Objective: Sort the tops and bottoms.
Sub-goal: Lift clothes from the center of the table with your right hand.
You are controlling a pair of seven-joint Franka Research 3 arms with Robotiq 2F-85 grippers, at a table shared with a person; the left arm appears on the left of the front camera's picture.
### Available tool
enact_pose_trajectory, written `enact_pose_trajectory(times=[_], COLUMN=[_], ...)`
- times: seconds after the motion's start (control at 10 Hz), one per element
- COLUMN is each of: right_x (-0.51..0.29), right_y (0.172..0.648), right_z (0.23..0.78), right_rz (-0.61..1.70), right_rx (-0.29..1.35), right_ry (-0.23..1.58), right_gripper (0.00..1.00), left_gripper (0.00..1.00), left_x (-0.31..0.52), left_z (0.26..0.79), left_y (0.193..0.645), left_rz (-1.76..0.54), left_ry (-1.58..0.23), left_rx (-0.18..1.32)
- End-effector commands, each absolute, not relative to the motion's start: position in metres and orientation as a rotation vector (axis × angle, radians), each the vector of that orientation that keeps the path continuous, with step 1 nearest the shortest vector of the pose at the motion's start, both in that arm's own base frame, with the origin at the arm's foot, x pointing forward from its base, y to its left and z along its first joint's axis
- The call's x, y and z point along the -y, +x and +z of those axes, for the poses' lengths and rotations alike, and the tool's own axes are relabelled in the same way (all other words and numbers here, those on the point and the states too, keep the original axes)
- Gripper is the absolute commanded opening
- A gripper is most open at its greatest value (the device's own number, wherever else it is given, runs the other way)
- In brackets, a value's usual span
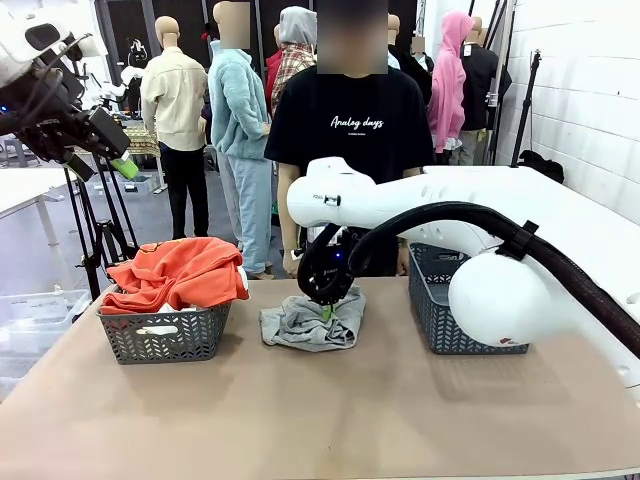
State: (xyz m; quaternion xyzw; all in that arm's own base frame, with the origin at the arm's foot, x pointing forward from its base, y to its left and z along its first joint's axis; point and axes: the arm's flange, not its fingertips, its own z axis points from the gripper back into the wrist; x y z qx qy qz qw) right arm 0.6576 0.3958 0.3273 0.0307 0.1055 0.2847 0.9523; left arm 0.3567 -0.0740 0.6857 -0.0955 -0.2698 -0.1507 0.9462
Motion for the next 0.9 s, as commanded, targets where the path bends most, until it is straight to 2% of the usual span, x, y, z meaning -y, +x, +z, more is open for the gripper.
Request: enact_pose_trajectory(times=[0.0, 0.2, 0.4, 0.6, 0.8], right_x=[-0.402, -0.399, -0.395, -0.404, -0.42], right_y=[0.669, 0.675, 0.681, 0.686, 0.696], right_z=[0.338, 0.368, 0.432, 0.504, 0.536], right_rz=[0.551, 0.53, 0.561, 0.654, 0.773], right_rx=[-0.224, -0.165, -0.019, 0.139, 0.245], right_ry=[0.045, 0.051, 0.052, 0.046, 0.127], right_gripper=[0.0, 0.0, 0.0, 0.0, 0.0], left_gripper=[0.88, 0.88, 0.88, 0.88, 0.88], left_x=[0.073, 0.073, 0.073, 0.073, 0.073], left_z=[0.686, 0.686, 0.686, 0.686, 0.686], left_y=[0.354, 0.354, 0.354, 0.354, 0.354], left_rz=[-0.302, -0.302, -0.302, -0.302, -0.302], left_ry=[-0.2, -0.2, -0.2, -0.2, -0.2], left_rx=[0.544, 0.544, 0.544, 0.544, 0.544])
